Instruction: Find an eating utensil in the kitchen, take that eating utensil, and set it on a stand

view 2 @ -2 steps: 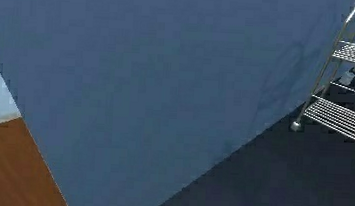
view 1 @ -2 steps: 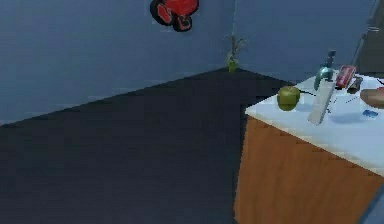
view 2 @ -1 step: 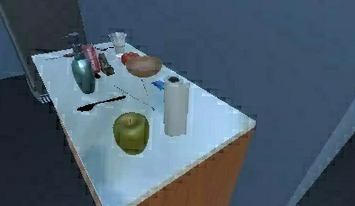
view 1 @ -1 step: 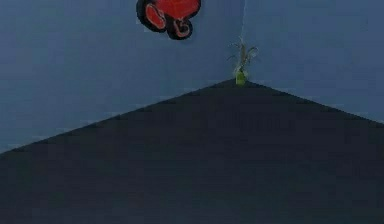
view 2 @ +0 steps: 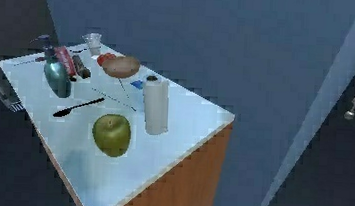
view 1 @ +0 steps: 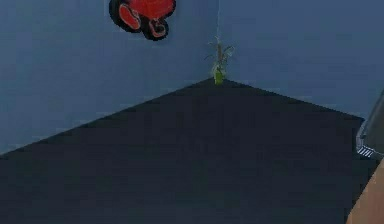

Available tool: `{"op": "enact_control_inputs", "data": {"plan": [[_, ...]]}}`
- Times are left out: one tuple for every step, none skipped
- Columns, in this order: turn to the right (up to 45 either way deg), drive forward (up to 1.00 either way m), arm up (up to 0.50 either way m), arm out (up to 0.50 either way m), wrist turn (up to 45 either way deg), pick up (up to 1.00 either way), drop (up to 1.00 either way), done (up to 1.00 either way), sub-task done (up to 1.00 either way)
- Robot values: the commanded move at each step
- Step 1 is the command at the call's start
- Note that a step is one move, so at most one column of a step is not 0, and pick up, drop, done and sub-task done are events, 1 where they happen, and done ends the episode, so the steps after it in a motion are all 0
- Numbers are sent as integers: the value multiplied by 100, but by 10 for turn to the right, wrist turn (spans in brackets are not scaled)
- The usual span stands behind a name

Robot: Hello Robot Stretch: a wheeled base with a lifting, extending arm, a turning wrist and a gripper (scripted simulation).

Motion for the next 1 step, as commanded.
{"op": "enact_control_inputs", "data": {"plan": [[0,45,0,0,0,0,0,0,0]]}}
